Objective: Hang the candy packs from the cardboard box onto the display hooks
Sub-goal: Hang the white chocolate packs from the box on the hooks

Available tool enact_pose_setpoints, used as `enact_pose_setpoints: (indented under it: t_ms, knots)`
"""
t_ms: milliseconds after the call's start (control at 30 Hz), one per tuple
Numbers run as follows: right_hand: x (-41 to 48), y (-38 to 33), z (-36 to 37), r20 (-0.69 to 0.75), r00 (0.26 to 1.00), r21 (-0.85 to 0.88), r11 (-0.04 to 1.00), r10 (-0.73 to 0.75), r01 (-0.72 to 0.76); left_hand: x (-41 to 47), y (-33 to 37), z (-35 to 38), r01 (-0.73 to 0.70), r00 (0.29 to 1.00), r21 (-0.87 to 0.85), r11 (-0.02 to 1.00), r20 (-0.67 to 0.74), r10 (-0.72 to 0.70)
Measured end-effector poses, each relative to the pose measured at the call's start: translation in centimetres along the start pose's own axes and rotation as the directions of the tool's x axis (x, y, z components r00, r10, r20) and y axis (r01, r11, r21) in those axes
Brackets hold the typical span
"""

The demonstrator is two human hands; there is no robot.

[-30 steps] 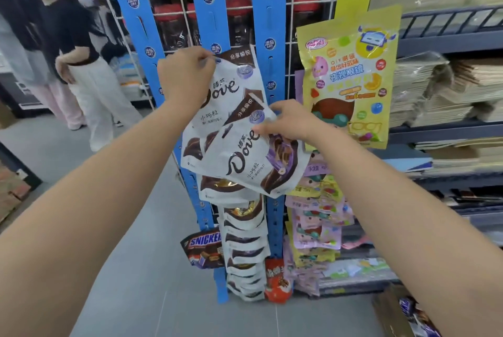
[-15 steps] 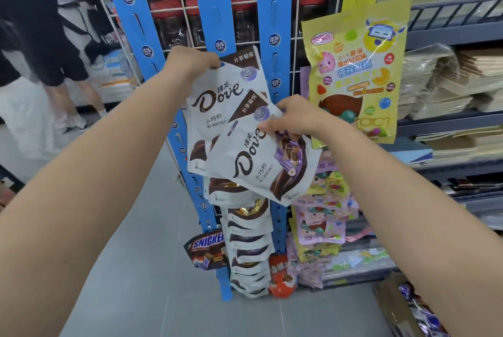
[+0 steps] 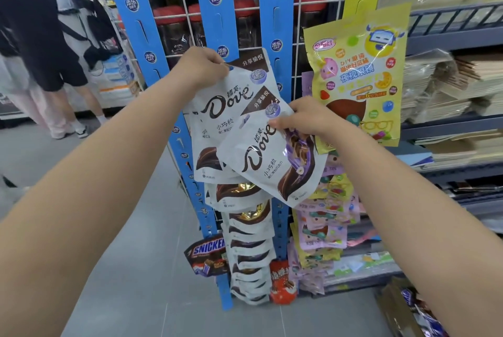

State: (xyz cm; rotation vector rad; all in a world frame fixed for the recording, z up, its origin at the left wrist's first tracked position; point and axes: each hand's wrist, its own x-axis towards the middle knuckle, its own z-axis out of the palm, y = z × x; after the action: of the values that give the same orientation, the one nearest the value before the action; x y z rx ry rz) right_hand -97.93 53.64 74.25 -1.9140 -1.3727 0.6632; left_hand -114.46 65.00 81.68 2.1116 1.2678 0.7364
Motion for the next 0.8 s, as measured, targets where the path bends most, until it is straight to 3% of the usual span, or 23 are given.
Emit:
enact_pose_setpoints:
  t_ms: [133, 233, 300, 433, 633, 700, 800]
  knots:
    - [0.0, -0.1, -0.2, -0.003, 1.000, 0.006, 1.000, 0.005, -0.005, 0.1, 0.8, 0.1, 0.173, 0.982, -0.106, 0.979, -0.057, -0.180]
    - [0.2, -0.4, -0.1, 0.014, 1.000, -0.026, 0.999, 0.023, -0.022, 0.0, 0.5, 0.5, 0.173, 0.976, -0.195, 0.966, -0.102, -0.195]
    - [0.3, -0.5, 0.0, 0.045, 0.998, -0.040, 0.998, 0.049, -0.047, 0.0, 0.0, 1.3, 0.090, 0.982, -0.155, 0.984, -0.148, -0.113]
    - [0.5, -0.6, 0.3, 0.127, 0.986, -0.115, 0.989, 0.107, -0.092, -0.2, -1.8, 2.4, -0.076, 0.969, 0.156, 0.985, -0.220, 0.109]
    - [0.0, -1.3, 0.6, 0.326, 0.932, -0.168, 0.980, 0.157, -0.106, -0.4, -4.8, 0.9, -0.309, 0.932, 0.277, 0.910, -0.105, 0.348]
    - [-0.1, -1.9, 0.5, 0.373, 0.912, -0.213, 0.973, 0.170, -0.094, -0.6, -5.4, 0.7, -0.330, 0.919, 0.330, 0.884, -0.102, 0.381]
    - [-0.3, -3.1, -0.3, 0.299, 0.946, -0.208, 0.976, 0.124, -0.062, -0.4, -5.4, 0.5, -0.325, 0.916, 0.380, 0.866, -0.101, 0.388]
